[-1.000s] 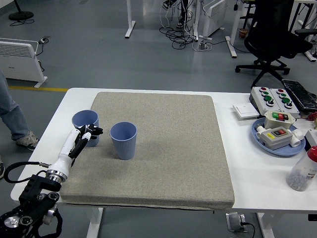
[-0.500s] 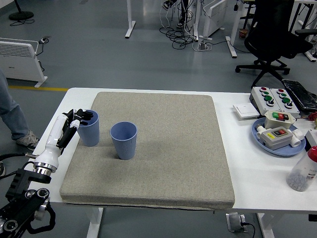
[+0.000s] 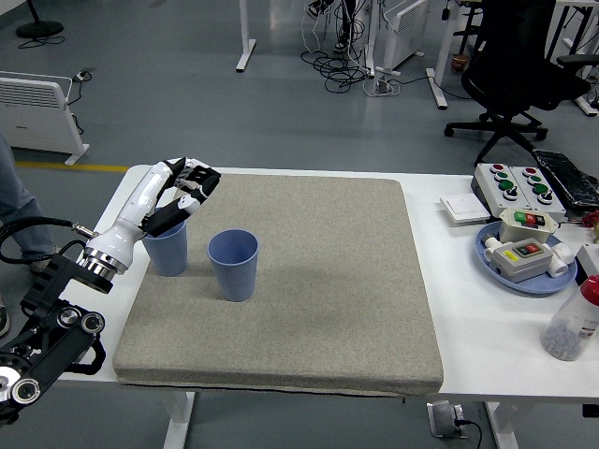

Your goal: Push cup pick cup insert cup

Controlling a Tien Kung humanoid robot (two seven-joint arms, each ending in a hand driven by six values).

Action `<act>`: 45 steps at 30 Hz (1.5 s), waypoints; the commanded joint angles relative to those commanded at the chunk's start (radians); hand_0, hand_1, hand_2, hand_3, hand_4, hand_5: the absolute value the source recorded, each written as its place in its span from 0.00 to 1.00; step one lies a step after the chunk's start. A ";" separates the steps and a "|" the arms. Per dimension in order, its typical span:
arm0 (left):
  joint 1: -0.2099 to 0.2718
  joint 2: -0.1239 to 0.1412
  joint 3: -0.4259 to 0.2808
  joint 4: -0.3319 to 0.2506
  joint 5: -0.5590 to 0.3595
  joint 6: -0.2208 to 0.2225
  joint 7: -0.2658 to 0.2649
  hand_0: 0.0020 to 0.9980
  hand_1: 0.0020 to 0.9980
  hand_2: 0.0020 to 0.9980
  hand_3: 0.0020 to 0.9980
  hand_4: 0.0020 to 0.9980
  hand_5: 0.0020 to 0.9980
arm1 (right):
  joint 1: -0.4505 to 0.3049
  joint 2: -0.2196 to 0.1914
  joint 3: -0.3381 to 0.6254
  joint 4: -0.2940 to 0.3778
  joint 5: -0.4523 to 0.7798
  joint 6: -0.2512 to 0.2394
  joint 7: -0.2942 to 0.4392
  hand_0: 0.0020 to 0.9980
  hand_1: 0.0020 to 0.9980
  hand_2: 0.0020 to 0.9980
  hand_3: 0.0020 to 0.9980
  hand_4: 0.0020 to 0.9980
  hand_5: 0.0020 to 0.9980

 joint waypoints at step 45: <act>-0.264 -0.049 0.238 0.282 0.552 -0.267 0.175 0.41 0.60 0.66 0.78 0.78 0.29 | -0.001 -0.003 0.003 0.000 -0.007 0.003 -0.004 0.73 0.67 0.71 0.60 0.16 0.39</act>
